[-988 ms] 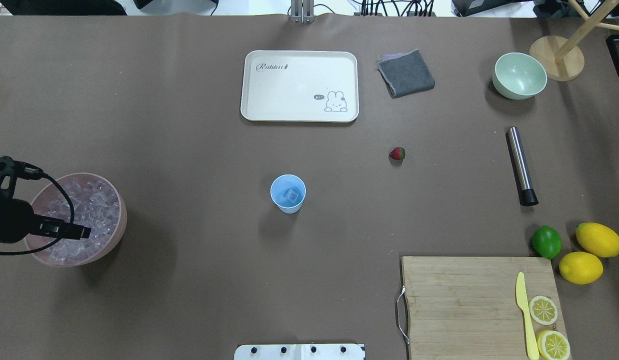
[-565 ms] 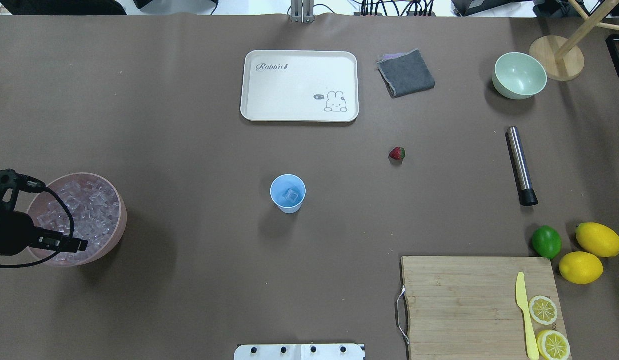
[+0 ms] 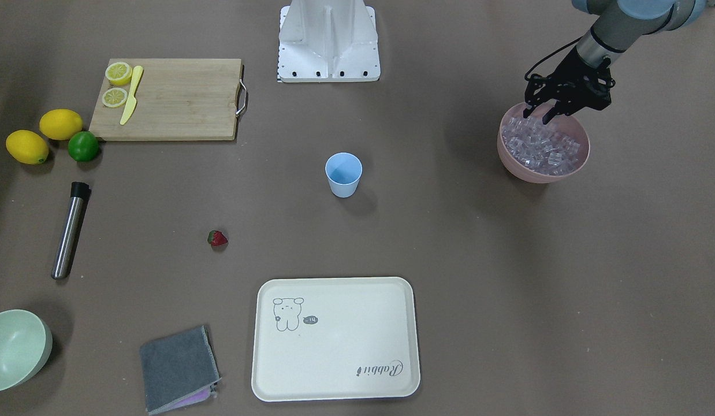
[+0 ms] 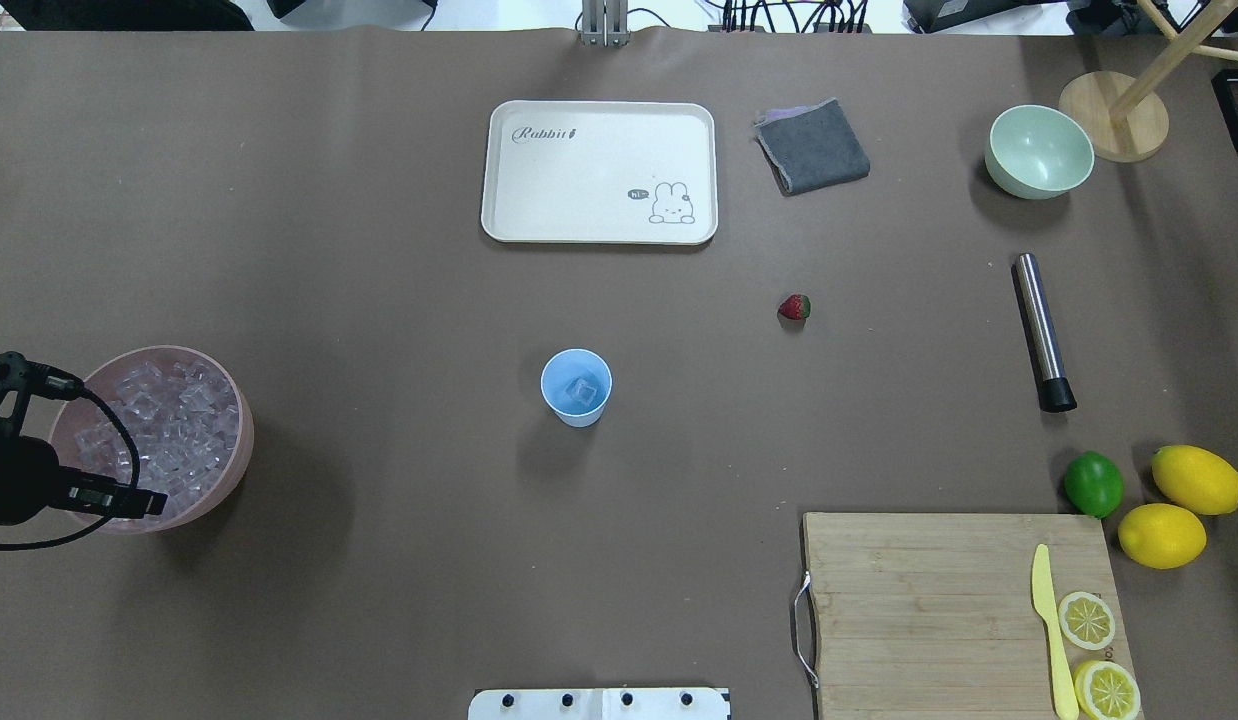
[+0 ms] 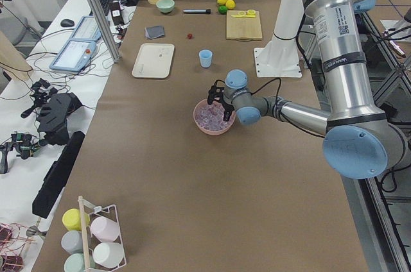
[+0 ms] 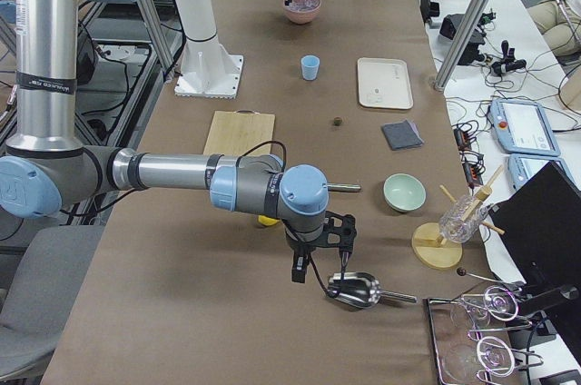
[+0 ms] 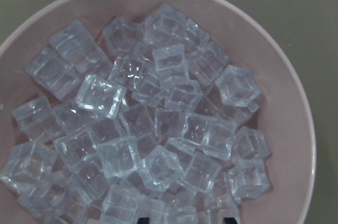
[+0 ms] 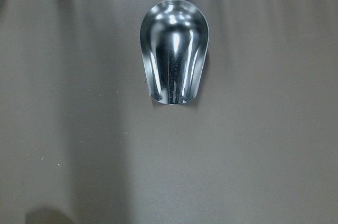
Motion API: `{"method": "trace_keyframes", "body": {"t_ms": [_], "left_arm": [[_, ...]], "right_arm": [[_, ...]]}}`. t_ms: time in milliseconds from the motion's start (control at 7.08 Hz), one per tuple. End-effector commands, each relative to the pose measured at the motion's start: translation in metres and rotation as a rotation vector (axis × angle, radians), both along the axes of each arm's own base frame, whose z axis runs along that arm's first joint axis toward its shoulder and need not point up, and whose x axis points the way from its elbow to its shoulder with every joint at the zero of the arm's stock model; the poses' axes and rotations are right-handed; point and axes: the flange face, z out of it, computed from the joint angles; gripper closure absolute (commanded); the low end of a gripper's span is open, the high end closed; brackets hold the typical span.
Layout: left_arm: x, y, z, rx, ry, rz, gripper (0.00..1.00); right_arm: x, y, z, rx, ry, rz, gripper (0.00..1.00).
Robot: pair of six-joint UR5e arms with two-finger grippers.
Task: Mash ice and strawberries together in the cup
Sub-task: 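Grasp another ice cube with the left gripper and lift it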
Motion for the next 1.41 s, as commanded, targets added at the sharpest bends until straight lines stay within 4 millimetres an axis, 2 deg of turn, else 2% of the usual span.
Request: {"method": "trace_keyframes", "body": {"t_ms": [0, 847, 988, 1271], "left_arm": [[0.004, 0.001, 0.000, 0.001, 0.000, 0.006, 0.45], [0.015, -0.004, -0.001, 0.009, 0.004, 0.009, 0.45], [0.015, -0.004, -0.001, 0.009, 0.004, 0.008, 0.49], [0.015, -0.004, 0.002, 0.006, -0.001, 0.008, 0.71]], "right_arm": [[0.000, 0.001, 0.001, -0.001, 0.000, 0.000, 0.00], [0.000, 0.003, 0.003, -0.006, -0.001, 0.000, 0.00], [0.000, 0.003, 0.003, -0.006, -0.001, 0.000, 0.00], [0.000, 0.003, 0.003, -0.006, -0.001, 0.000, 0.00]]}}
